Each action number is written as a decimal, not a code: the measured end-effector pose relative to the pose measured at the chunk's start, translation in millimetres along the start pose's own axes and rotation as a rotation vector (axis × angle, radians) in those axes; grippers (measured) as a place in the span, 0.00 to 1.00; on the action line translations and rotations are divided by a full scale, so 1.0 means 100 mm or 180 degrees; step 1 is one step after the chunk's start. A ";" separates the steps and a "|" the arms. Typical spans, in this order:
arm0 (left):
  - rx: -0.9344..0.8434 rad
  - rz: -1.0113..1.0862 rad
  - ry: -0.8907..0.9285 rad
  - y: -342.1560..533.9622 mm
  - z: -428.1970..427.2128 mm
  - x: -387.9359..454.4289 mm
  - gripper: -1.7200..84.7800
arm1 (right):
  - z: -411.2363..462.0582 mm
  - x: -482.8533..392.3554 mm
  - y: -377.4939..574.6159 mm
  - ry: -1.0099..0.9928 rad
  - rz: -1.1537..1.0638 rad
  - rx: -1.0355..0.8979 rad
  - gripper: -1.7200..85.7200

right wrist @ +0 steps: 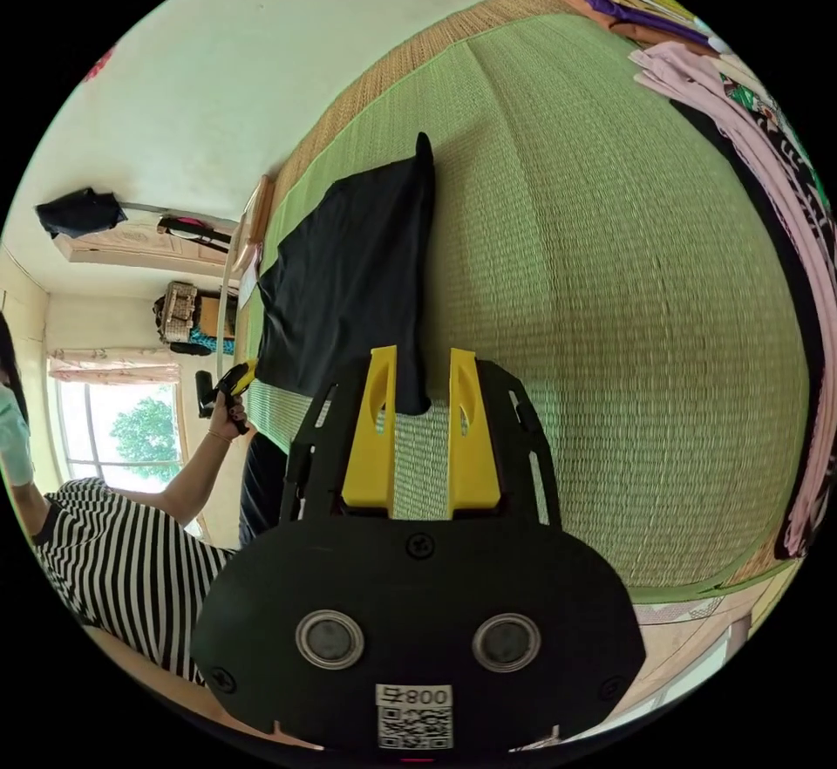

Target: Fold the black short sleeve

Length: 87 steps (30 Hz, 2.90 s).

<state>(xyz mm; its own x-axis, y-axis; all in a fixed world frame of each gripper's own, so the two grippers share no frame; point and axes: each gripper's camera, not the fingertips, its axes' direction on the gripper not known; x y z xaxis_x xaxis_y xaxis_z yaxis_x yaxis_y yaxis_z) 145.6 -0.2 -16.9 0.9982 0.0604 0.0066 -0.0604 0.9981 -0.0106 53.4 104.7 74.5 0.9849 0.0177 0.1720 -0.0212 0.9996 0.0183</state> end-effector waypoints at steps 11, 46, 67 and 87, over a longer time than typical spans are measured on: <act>0.0102 0.0371 0.0185 0.29 -0.28 0.42 0.04 | -0.11 0.01 0.61 -0.0367 -0.0337 0.0067 0.03; -0.1391 0.3378 -0.0256 1.86 2.08 4.83 0.12 | 0.20 0.04 1.57 -0.0898 -0.0145 -0.0016 0.03; -0.1396 0.3376 -0.0582 2.26 2.57 5.39 0.03 | 0.22 0.48 0.23 -0.1434 0.0446 0.0247 0.15; -0.1115 0.2912 0.0152 2.09 2.25 4.25 0.03 | -0.42 -0.88 -0.77 -0.1364 0.0289 0.0351 0.04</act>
<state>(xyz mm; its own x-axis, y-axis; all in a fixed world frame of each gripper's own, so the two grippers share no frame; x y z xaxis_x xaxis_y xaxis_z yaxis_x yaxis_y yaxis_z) 555.4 236.4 208.4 0.5668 0.8011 -0.1923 -0.8130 0.5062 -0.2876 -24.5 27.2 17.0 0.8187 0.0714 0.5697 -0.1453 0.9857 0.0853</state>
